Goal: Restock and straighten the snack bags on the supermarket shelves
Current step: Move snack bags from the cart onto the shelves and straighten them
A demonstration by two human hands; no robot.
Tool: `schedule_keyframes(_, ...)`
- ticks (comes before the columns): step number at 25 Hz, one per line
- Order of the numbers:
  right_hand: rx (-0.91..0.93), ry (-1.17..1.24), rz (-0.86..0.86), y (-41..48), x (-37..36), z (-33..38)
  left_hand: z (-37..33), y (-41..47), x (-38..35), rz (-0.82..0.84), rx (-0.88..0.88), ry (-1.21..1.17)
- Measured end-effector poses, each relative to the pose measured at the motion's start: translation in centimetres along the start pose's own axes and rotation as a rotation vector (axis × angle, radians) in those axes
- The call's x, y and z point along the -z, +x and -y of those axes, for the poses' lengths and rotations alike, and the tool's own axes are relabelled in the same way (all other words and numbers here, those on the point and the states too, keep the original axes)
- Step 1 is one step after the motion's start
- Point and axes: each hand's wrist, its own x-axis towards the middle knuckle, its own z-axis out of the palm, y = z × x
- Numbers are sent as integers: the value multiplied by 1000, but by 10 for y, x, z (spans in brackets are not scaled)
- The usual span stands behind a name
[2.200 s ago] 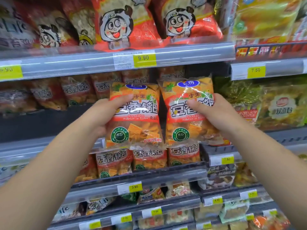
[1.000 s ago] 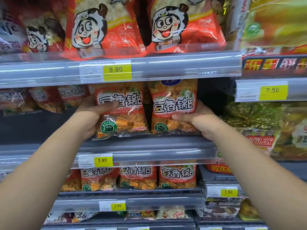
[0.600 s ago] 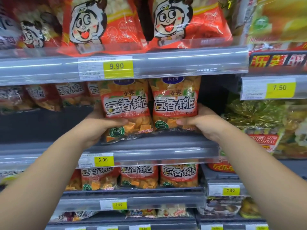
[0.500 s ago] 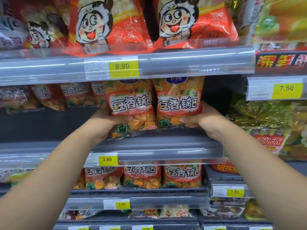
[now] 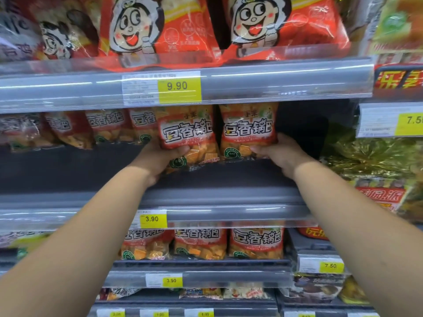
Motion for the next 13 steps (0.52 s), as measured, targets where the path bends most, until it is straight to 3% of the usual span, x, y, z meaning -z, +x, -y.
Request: schedule_keyframes(13,46,-156,-161,16,0,-10,-4,29,-10,11,-97,89)
